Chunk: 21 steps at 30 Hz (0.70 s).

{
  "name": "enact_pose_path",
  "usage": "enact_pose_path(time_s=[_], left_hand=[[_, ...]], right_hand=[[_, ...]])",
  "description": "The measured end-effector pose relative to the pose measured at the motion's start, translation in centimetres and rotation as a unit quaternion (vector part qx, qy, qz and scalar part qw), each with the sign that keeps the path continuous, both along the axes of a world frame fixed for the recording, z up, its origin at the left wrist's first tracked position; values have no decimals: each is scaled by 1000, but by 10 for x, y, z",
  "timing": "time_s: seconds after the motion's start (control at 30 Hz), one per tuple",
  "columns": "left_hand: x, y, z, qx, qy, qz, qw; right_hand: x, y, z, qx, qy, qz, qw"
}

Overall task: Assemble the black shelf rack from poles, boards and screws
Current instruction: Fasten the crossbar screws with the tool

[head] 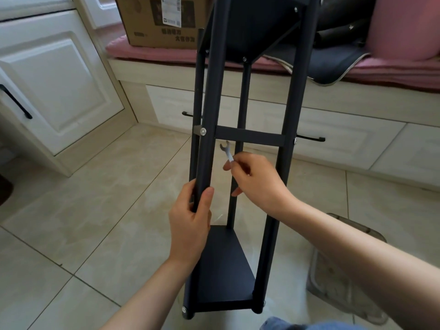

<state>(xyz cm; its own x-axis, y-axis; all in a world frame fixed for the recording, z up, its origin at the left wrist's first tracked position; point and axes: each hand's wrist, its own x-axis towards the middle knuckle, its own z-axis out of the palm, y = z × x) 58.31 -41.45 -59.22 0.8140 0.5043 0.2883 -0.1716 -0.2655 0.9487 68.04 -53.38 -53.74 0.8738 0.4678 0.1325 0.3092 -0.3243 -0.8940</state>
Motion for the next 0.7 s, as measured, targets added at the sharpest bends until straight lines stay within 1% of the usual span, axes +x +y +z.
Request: enact_pose_path(time_s=[0.33,0.7], left_hand=[[3,-3,0,9,4,-4,1000],[3,-2,1,9,-4,-8,1000]], right_hand=[[4,-3,6,25,-36,-34,998],[4,7,-3,22,-92,-48,994]])
